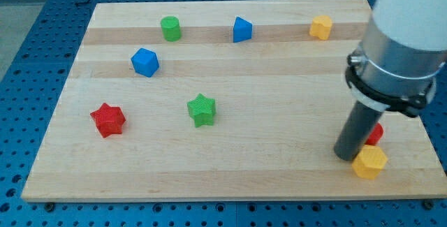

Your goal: Point your arm at the green star

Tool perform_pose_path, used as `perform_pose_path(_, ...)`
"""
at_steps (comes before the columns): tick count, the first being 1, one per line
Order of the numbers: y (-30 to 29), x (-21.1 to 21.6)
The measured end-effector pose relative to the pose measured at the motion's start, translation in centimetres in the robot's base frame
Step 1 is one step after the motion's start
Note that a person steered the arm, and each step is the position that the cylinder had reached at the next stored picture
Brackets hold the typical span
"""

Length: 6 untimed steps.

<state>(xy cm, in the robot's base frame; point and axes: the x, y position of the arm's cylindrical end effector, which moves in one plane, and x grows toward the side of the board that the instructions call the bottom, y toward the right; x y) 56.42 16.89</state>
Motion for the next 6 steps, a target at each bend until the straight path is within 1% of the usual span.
perform_pose_path(1,-0.2,0.1)
perform_pose_path(2,-4.4,-1.2)
perform_pose_path(4,-10.4,-8.9)
perform_pose_path(5,-15.3,-10.4)
perform_pose_path(6,-21.8,-10.5)
